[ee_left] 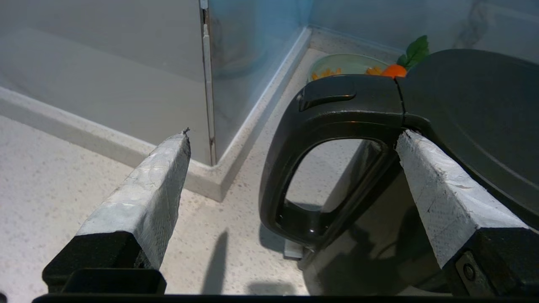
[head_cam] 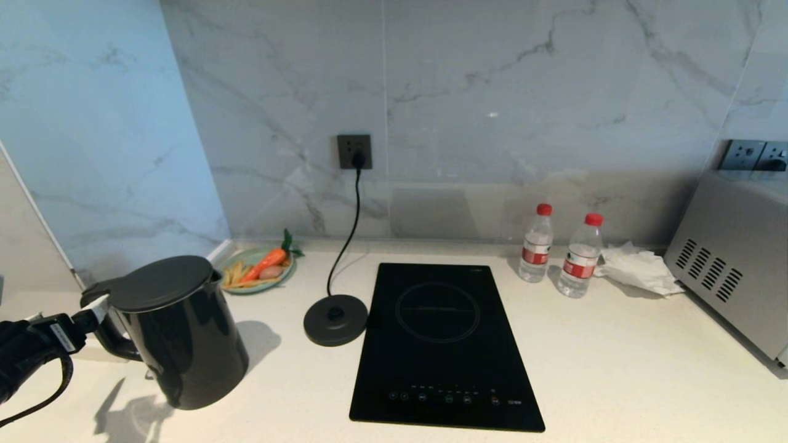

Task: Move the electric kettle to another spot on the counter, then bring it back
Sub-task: Grab the kettle

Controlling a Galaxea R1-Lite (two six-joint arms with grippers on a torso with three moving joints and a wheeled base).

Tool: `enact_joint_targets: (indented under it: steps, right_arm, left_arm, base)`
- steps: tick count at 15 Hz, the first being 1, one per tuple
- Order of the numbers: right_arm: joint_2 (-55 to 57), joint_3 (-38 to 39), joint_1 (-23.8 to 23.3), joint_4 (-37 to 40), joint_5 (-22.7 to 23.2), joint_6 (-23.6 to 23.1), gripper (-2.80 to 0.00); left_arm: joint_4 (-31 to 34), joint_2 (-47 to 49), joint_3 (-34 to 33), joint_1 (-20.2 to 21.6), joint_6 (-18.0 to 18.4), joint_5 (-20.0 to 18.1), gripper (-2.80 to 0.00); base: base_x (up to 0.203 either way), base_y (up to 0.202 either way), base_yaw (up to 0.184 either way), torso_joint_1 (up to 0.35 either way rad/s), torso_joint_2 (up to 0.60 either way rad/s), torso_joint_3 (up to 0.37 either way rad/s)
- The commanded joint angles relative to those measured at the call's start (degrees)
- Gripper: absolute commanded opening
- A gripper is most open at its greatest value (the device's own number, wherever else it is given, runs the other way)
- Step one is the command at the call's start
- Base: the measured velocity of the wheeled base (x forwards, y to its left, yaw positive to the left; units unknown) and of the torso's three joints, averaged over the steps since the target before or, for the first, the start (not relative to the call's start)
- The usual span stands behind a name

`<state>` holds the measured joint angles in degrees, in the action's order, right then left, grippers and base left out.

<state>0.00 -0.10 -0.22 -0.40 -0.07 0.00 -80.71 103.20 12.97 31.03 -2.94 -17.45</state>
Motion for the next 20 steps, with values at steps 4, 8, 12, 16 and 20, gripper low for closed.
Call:
enact_joint_targets:
  steps: [4,8,12,16,20]
  right_arm:
    - [0.0,0.0,0.0,0.0,0.0,0.0,-2.8]
    - [0.0,0.0,0.0,0.1,0.0,0.0,-2.8]
    - [0.0,0.0,0.0,0.0,0.0,0.0,-2.8]
    - [0.0,0.0,0.0,0.0,0.0,0.0,-2.8]
    - [0.0,0.0,0.0,0.0,0.0,0.0,-2.8]
  left_arm:
    - [-6.8,12.7,0.6,6.8,4.3,-2.5,0.0]
    - [-7.0,12.5,1.9,9.4,4.6,-6.6,0.0]
    - [-6.9,10.9,2.8,5.5,3.8,-6.8,0.0]
    - [-6.9,9.1,3.3,0.4,0.9,-6.5,0.0]
    - [-7.0,11.0,4.4,-1.6,1.1,-6.0,0.0]
  base:
    - [0.0,0.0,0.0,0.0,0.0,0.0]
    - [0.0,0.0,0.0,0.0,0.0,0.0]
    - [0.0,0.0,0.0,0.0,0.0,0.0]
    - [0.0,0.0,0.0,0.0,0.0,0.0]
    - [0.0,0.0,0.0,0.0,0.0,0.0]
